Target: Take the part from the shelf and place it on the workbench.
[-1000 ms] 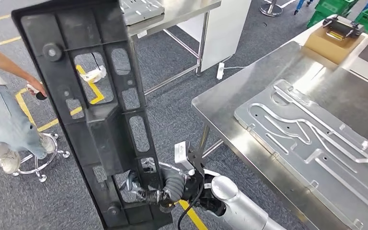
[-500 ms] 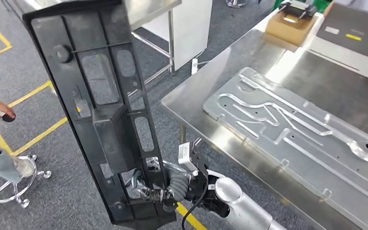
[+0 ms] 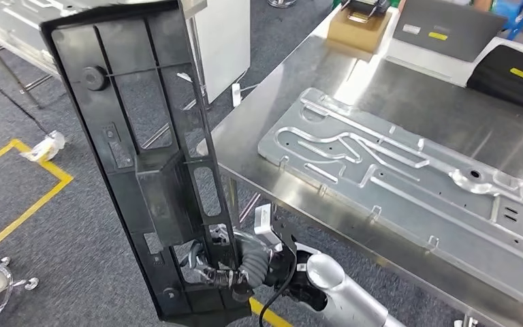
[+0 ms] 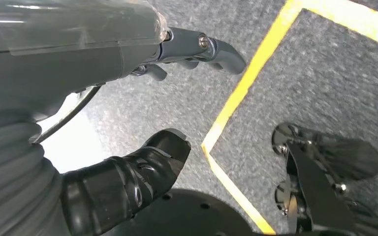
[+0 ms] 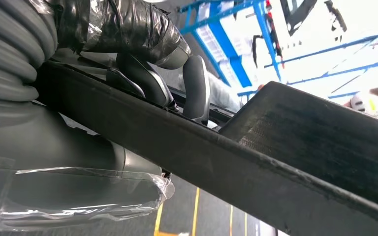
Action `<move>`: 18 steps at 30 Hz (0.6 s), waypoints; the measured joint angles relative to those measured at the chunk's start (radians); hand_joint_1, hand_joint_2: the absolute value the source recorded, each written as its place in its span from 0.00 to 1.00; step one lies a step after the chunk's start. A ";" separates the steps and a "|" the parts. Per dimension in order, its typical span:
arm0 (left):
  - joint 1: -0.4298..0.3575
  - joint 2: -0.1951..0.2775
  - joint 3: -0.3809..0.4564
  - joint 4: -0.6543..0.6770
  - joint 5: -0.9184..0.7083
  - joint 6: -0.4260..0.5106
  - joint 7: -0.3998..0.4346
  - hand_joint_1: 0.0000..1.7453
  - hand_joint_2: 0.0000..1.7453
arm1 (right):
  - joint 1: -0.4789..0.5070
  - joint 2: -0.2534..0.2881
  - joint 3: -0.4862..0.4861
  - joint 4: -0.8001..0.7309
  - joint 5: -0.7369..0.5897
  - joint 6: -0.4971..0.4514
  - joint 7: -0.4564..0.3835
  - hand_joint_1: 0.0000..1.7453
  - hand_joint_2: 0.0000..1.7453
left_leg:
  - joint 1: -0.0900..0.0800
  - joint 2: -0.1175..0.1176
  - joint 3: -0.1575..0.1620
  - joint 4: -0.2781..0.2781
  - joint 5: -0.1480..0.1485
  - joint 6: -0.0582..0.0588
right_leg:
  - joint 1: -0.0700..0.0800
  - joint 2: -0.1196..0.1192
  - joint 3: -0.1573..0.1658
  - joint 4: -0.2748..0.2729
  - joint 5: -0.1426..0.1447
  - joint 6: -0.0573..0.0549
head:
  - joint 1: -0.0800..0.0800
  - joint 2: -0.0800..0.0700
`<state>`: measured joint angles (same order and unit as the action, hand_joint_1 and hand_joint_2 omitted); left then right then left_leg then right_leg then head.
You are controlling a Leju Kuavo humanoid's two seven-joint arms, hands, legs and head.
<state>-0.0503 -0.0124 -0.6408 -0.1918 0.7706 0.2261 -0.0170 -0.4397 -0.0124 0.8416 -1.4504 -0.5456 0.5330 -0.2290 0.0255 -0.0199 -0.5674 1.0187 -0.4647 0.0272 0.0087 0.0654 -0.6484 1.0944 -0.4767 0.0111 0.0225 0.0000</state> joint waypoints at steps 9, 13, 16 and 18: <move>0.002 0.000 -0.003 0.003 -0.008 -0.002 0.005 0.00 1.00 | 0.007 -0.007 -0.005 -0.002 0.003 -0.009 -0.007 1.00 1.00 | -0.009 0.101 0.017 0.000 -0.017 -0.009 | -0.004 -0.121 0.020 -0.032 0.035 -0.002 | 0.004 0.000; -0.002 0.001 -0.004 0.003 -0.009 -0.002 0.007 0.00 1.00 | 0.008 -0.008 -0.007 -0.006 0.003 -0.012 -0.008 1.00 1.00 | -0.012 0.129 0.030 -0.002 -0.030 -0.031 | 0.000 -0.100 0.034 -0.068 0.038 -0.025 | 0.003 0.000; -0.002 0.001 -0.005 0.003 -0.009 -0.002 0.008 0.00 1.00 | 0.006 -0.007 -0.007 -0.008 0.003 -0.012 -0.009 1.00 1.00 | -0.008 0.064 -0.013 0.098 -0.093 -0.042 | -0.008 -0.071 0.043 -0.080 0.044 -0.042 | 0.002 0.000; -0.001 0.001 -0.005 0.003 -0.009 -0.003 0.009 0.00 1.00 | 0.006 -0.006 -0.007 -0.007 0.003 -0.014 -0.009 1.00 1.00 | -0.008 0.033 -0.081 0.229 -0.147 -0.045 | -0.006 -0.049 0.042 -0.079 0.044 -0.047 | 0.002 0.000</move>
<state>-0.0514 -0.0118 -0.6458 -0.1890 0.7612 0.2235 -0.0078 -0.4335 -0.0183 0.8343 -1.4577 -0.5425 0.5194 -0.2384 0.0179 0.0130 -0.6488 1.2476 -0.6118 -0.0175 0.0024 0.0165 -0.6060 1.0154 -0.4325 -0.0358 0.0243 0.0000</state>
